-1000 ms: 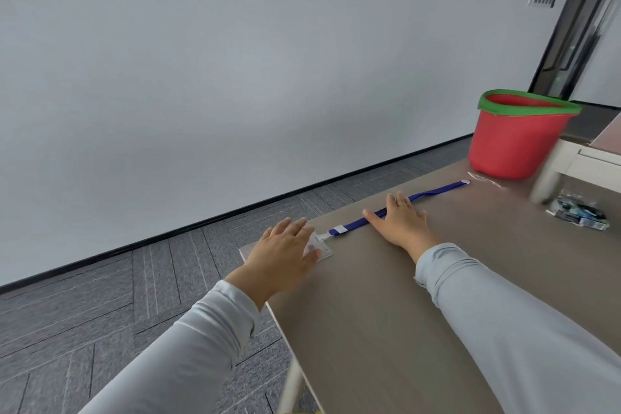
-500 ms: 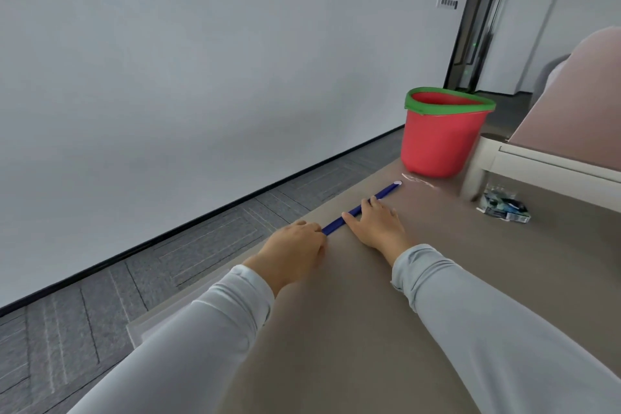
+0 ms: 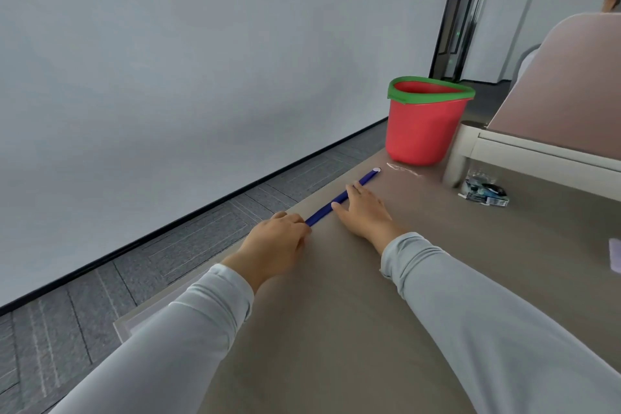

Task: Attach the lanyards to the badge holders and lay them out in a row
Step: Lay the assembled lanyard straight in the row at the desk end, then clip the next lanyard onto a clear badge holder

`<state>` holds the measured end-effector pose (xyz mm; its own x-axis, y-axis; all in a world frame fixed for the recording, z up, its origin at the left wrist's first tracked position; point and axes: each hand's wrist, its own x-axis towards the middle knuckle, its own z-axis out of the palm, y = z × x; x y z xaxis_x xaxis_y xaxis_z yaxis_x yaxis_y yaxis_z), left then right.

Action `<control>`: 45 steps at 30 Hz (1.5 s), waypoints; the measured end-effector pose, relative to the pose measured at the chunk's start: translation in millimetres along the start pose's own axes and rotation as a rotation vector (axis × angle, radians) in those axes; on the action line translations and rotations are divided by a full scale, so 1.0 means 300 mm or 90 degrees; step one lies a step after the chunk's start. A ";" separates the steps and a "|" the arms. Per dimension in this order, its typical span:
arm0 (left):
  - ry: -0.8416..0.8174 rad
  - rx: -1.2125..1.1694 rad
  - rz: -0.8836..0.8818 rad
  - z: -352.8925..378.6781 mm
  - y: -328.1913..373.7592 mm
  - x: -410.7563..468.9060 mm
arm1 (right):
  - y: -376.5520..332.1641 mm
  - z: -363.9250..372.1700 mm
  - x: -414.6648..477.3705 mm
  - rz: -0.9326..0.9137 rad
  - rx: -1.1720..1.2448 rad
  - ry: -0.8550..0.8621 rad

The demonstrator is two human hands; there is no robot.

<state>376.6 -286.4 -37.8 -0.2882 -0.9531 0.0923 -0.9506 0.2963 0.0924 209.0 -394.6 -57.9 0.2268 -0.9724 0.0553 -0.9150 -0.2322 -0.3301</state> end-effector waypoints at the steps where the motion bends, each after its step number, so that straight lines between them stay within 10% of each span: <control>1: 0.009 0.001 -0.001 -0.005 0.007 -0.009 | 0.005 -0.014 -0.024 -0.003 0.015 0.009; 23: 0.191 -0.091 0.297 -0.001 0.903 -0.189 | 0.549 -0.544 -1.150 0.174 -0.057 0.251; 37: 0.079 -0.156 0.407 0.031 1.298 -0.374 | 0.712 -0.555 -1.657 0.320 -0.037 0.248; 45: -0.069 0.073 0.302 0.060 1.373 -0.424 | 0.759 -0.490 -1.799 0.342 -0.008 0.248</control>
<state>19.4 -44.3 -29.4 -0.6964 -0.7176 -0.0068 -0.7167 0.6960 -0.0448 -170.8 73.7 -24.4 -0.3974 -0.8899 0.2241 -0.8715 0.2895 -0.3958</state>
